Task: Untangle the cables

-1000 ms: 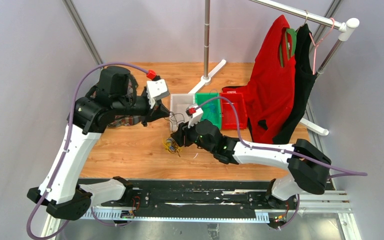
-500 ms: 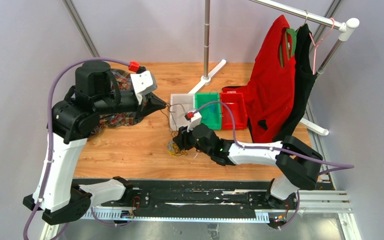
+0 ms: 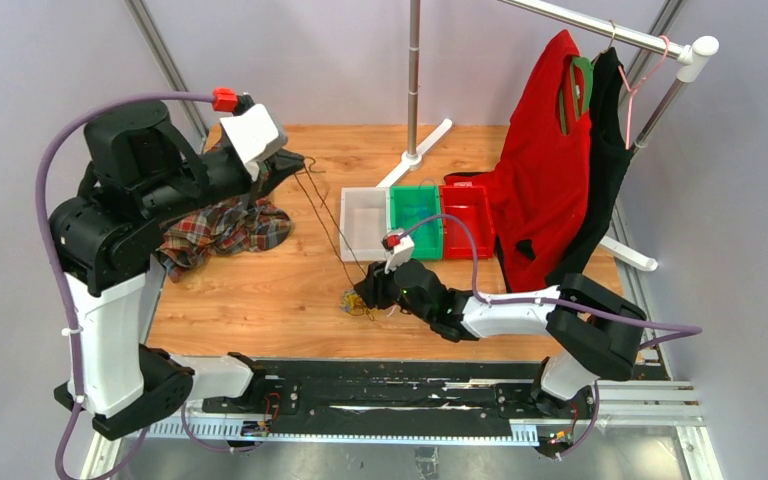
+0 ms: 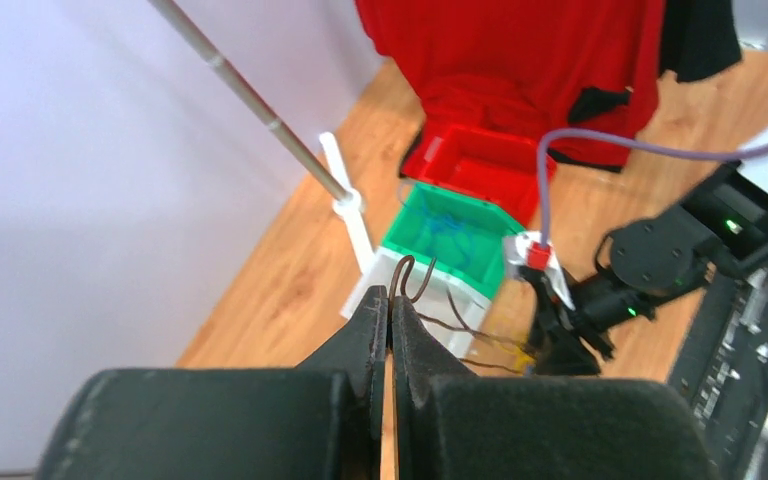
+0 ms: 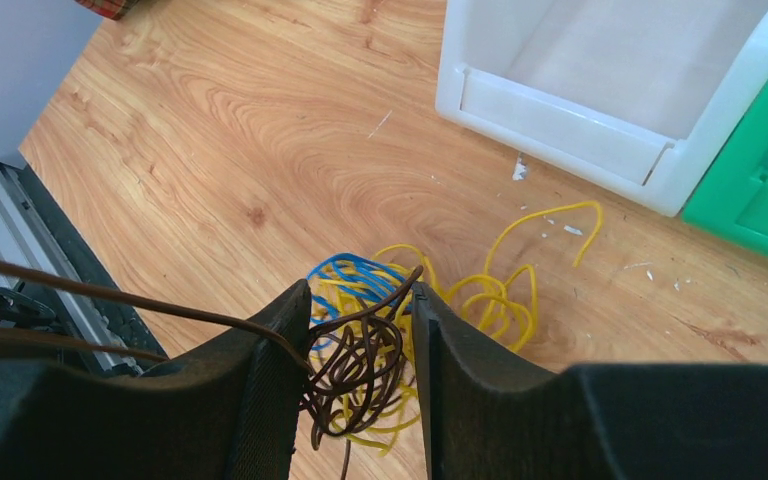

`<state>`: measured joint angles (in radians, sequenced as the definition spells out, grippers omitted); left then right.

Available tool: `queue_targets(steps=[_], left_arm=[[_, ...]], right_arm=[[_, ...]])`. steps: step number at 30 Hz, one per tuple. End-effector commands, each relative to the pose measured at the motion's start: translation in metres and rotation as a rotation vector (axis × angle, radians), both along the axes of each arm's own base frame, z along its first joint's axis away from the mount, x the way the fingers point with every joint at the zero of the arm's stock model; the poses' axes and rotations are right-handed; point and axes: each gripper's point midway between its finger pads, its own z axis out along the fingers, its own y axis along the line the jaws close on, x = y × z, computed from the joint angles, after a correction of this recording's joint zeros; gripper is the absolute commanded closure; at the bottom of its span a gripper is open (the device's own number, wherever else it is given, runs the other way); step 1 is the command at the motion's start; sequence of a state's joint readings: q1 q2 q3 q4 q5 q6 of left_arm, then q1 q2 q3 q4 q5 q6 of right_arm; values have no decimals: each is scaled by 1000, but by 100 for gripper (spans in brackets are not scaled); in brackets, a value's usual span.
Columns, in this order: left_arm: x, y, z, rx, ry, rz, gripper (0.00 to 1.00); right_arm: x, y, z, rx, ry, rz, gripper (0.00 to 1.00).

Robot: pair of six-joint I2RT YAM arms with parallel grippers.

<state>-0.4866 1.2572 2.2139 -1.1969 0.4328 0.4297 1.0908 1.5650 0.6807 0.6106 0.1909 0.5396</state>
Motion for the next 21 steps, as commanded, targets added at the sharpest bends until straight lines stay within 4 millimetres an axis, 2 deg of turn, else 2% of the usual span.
queue_targets(steps=[1,4,9,10,13,15,21], left_arm=[[2,24,97,-131,-364,116,100],[1,33,118,-184,-455,165,100],[3,45,135,-244,-540,233,100],[4,45,134,-241,-539,237,100],[11,40,113,-198,-486,227,100],[15,44,112,-196,-499,254,100],[10,83,184,-321,-746,446,100]], right_arm=[[-17,-27,-51,-165,67,-14,58],[-19,-28,-53,-173,64,-9,57],[-21,-30,-56,-185,67,-8,56],[-21,-30,-55,-184,66,-8,56],[-21,-31,-51,-180,63,-12,57],[-22,-31,-47,-178,60,-7,57],[-22,-38,-41,-185,38,-9,57]])
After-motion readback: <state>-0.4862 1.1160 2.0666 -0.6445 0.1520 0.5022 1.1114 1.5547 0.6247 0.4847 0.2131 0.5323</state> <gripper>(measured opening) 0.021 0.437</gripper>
